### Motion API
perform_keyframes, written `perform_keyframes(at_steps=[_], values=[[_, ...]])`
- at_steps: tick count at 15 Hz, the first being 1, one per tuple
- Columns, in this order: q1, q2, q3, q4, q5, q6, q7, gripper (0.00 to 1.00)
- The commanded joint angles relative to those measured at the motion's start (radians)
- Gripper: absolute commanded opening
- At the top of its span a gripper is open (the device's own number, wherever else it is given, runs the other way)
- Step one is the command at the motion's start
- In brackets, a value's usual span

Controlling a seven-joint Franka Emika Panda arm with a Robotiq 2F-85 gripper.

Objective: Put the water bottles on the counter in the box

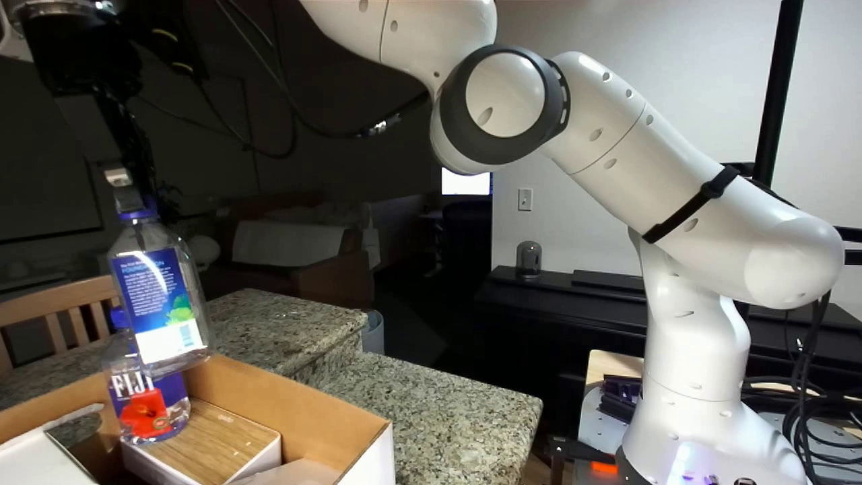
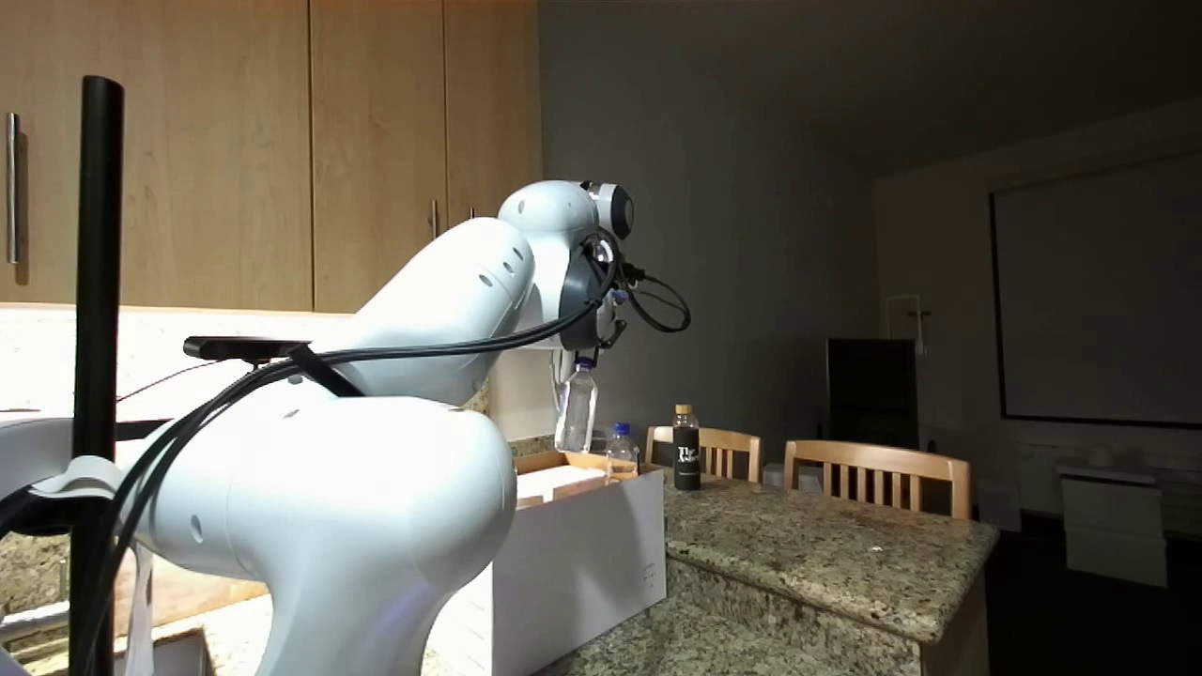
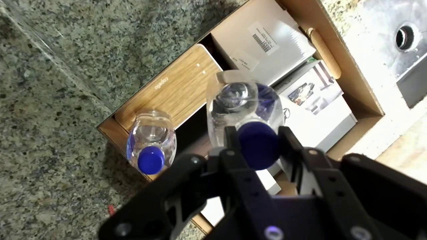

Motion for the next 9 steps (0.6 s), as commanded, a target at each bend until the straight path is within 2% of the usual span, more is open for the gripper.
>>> perform_keyframes(at_steps=[1, 5, 9], values=[[-0.013, 0.028, 0.009, 0.007, 0.025, 0.068, -0.019, 0.14], [-0.022, 0.069, 0.01, -0.001, 0.036, 0.143, -0.007, 0.14], [-0.035, 0.11, 0.011, -0.005, 0.044, 0.162, -0.004, 0.14]])
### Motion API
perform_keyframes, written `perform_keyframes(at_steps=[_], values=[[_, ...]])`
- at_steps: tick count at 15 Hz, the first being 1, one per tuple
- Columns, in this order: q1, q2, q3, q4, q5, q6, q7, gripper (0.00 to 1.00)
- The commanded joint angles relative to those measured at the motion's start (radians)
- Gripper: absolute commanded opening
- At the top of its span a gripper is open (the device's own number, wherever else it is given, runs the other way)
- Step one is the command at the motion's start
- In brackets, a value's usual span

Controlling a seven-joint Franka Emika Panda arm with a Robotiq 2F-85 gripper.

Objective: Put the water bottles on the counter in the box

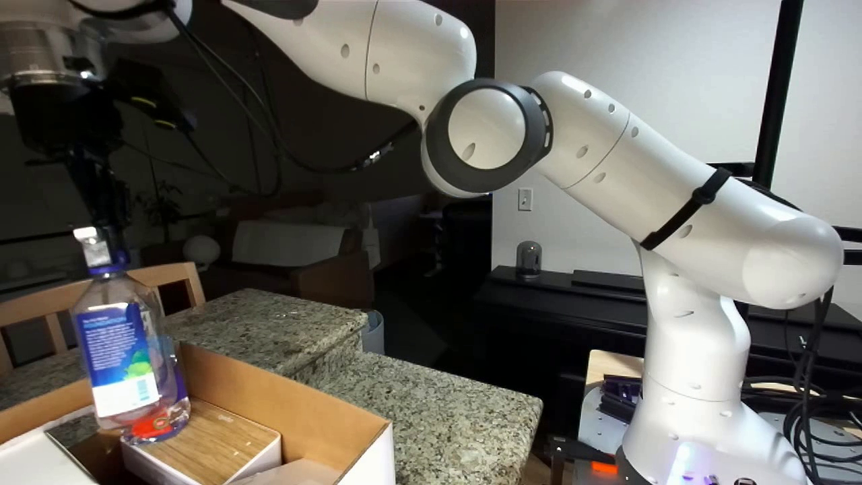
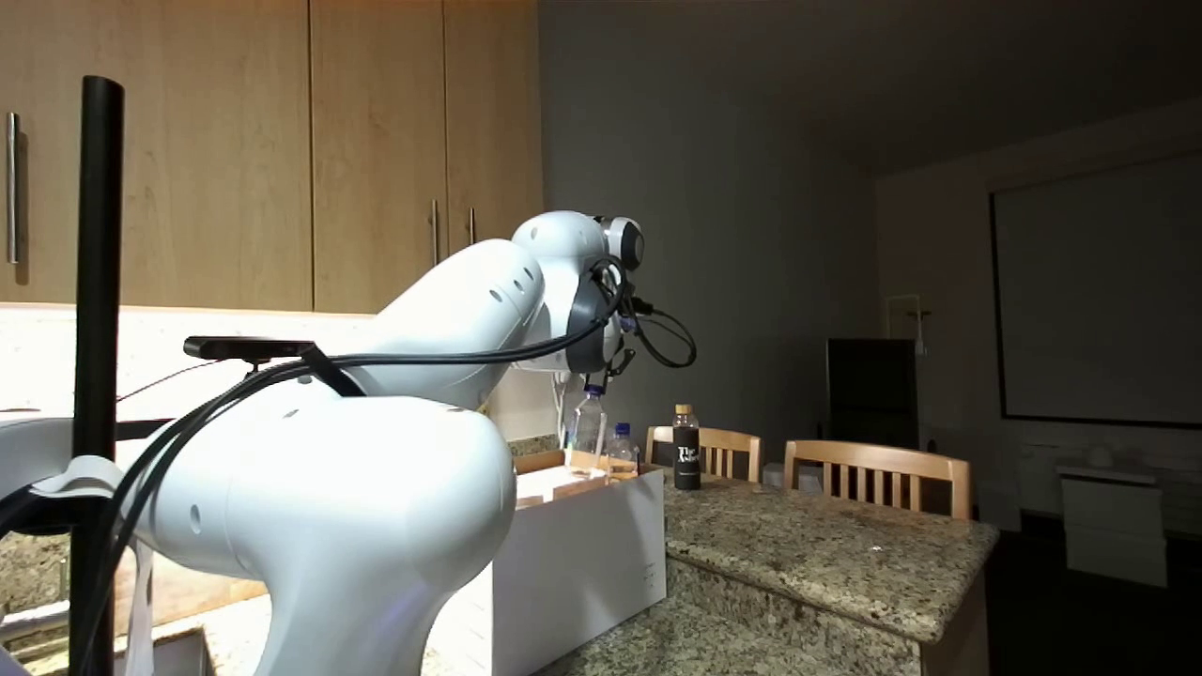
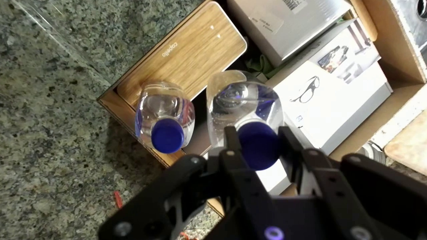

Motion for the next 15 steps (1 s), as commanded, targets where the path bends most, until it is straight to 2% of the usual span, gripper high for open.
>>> perform_keyframes(at_steps=[1, 9, 15], values=[[-0.023, 0.027, 0.011, -0.005, 0.029, 0.018, -0.002, 0.14], [-0.018, 0.079, 0.003, -0.006, 0.023, 0.003, 0.006, 0.14], [0.012, 0.077, -0.038, -0.009, -0.029, -0.032, 0.001, 0.14]])
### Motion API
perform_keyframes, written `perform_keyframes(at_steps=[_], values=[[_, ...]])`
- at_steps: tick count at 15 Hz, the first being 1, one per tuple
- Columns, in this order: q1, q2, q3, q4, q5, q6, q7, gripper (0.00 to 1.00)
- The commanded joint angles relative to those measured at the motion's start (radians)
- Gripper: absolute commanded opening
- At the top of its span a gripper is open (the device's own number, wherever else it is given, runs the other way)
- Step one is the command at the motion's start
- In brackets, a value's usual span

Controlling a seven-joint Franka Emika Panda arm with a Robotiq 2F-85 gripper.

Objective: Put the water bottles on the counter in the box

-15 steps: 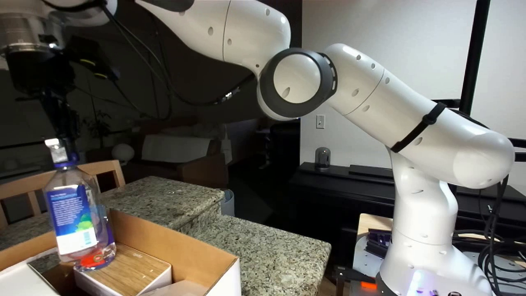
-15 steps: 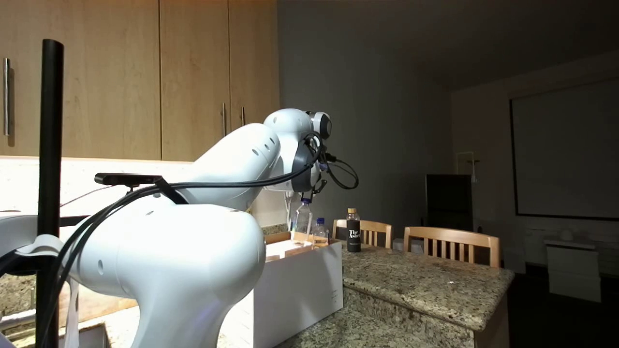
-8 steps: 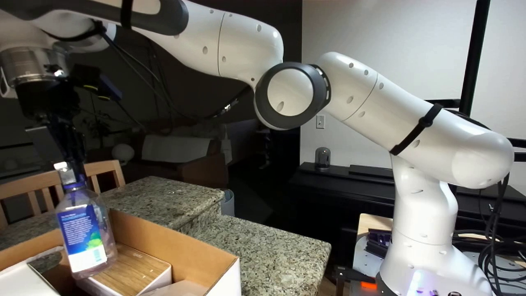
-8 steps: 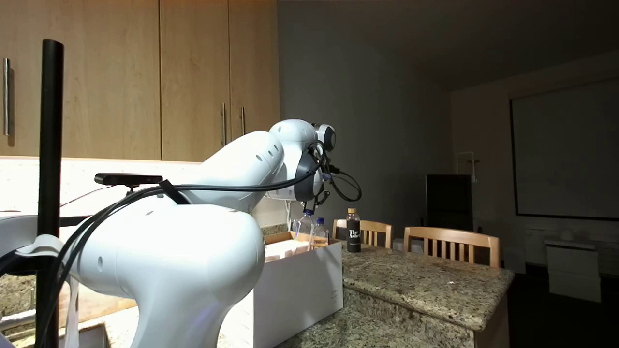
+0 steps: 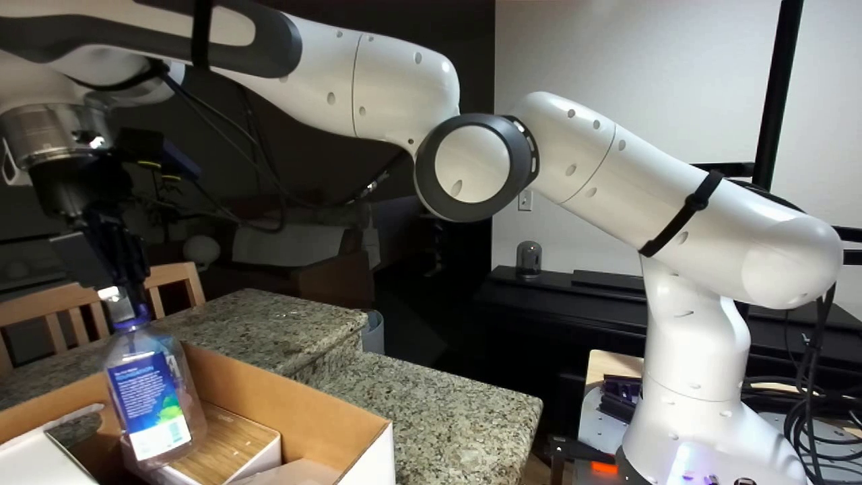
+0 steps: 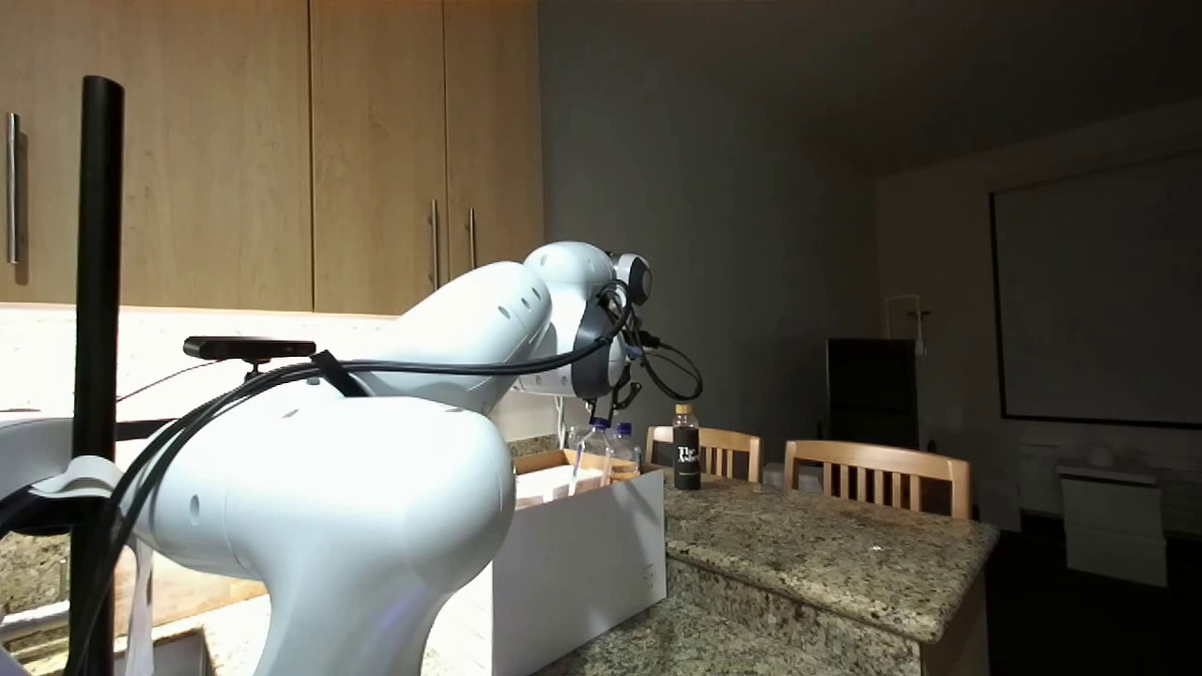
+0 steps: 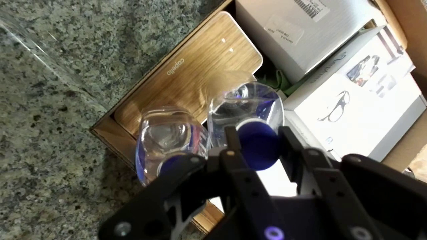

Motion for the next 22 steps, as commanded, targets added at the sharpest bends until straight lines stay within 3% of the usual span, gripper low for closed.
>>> perform_keyframes(at_steps=[1, 6, 7, 9, 15, 22], values=[[0.021, -0.018, -0.026, -0.008, -0.038, -0.033, 0.001, 0.14], [0.044, -0.032, -0.048, -0.014, -0.063, -0.012, 0.003, 0.14], [0.048, -0.035, -0.051, -0.016, -0.066, -0.009, 0.003, 0.18], [0.053, -0.039, -0.055, -0.015, -0.07, -0.007, 0.003, 0.59], [0.054, -0.053, -0.06, -0.012, -0.075, -0.004, 0.009, 0.96], [0.044, -0.075, -0.075, -0.005, -0.076, 0.008, 0.025, 1.0]])
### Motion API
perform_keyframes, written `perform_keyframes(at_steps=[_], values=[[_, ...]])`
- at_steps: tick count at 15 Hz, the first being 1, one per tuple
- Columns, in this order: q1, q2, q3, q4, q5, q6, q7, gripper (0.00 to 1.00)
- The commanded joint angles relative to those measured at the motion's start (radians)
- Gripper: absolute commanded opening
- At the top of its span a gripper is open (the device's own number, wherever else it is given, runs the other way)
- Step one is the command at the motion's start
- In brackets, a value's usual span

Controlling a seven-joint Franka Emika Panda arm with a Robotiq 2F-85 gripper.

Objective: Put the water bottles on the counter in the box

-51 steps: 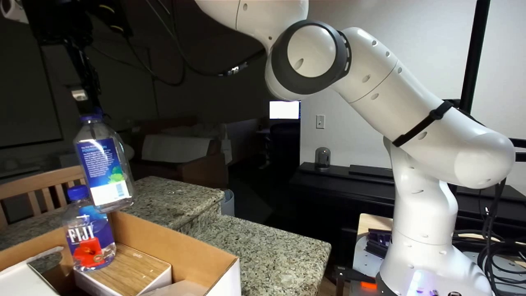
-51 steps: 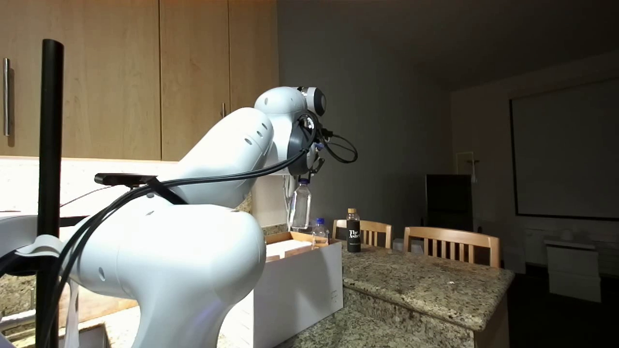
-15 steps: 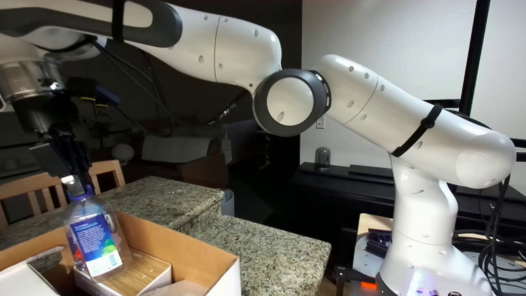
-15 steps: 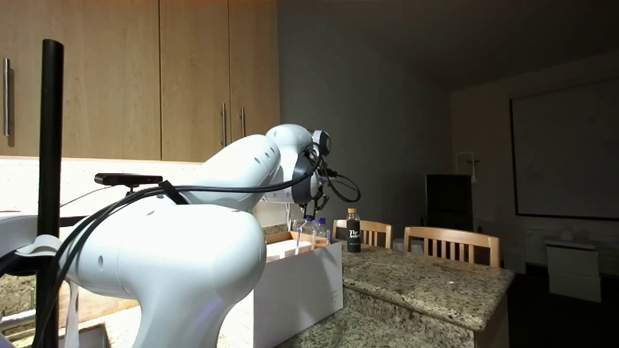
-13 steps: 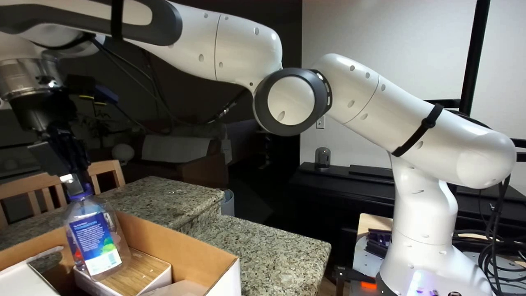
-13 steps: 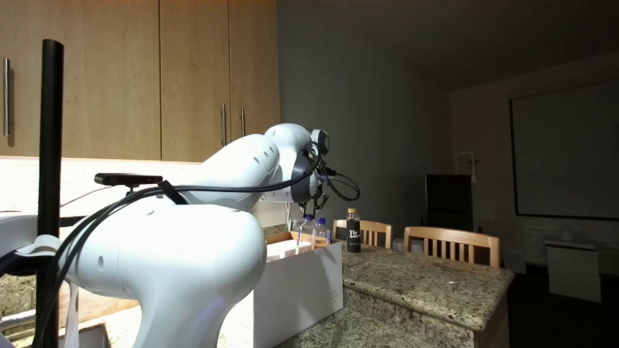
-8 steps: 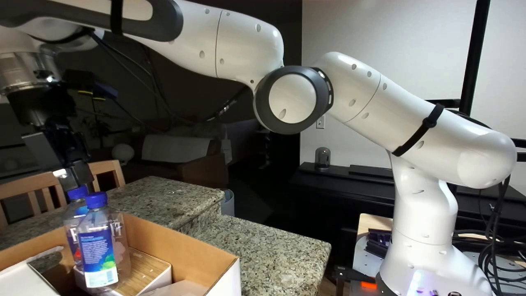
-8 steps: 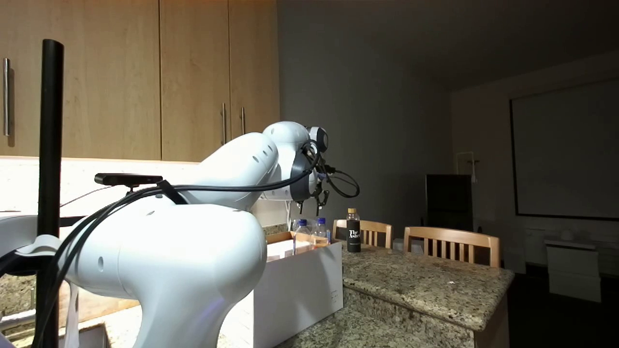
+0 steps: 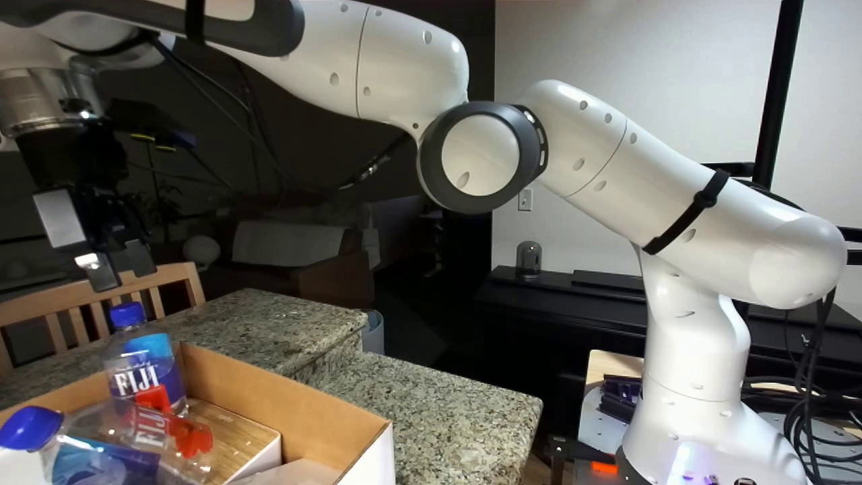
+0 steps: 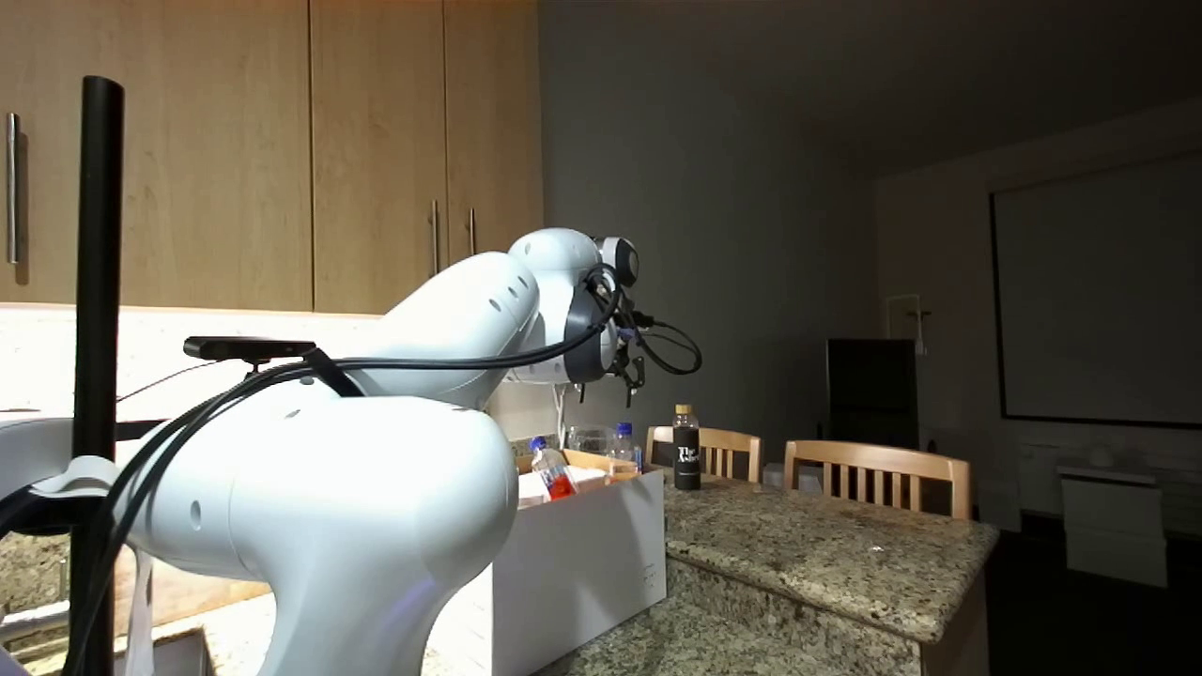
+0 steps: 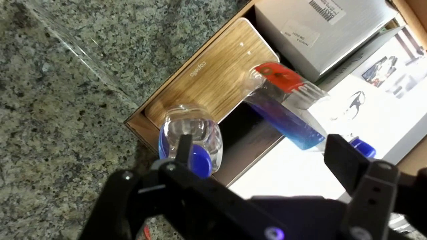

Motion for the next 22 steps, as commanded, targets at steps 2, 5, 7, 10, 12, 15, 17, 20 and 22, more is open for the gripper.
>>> perform_keyframes(at_steps=[2, 5, 7, 10, 12, 15, 17, 20, 22], values=[[-0.014, -0.04, -0.01, -0.002, -0.021, 0.021, 0.032, 1.0], [-0.042, -0.067, -0.009, 0.005, -0.005, 0.009, 0.055, 1.0], [-0.073, -0.094, -0.004, 0.005, 0.009, -0.005, 0.075, 1.0], [-0.134, -0.139, -0.001, -0.003, 0.025, -0.046, 0.097, 1.0], [-0.182, -0.169, -0.001, -0.003, 0.034, -0.078, 0.118, 1.0], [-0.265, -0.212, -0.002, -0.002, 0.051, -0.119, 0.154, 1.0], [-0.324, -0.239, -0.003, -0.007, 0.072, -0.16, 0.199, 1.0], [-0.418, -0.271, -0.014, -0.003, 0.099, -0.195, 0.281, 1.0], [-0.472, -0.286, -0.029, -0.005, 0.099, -0.204, 0.329, 1.0]])
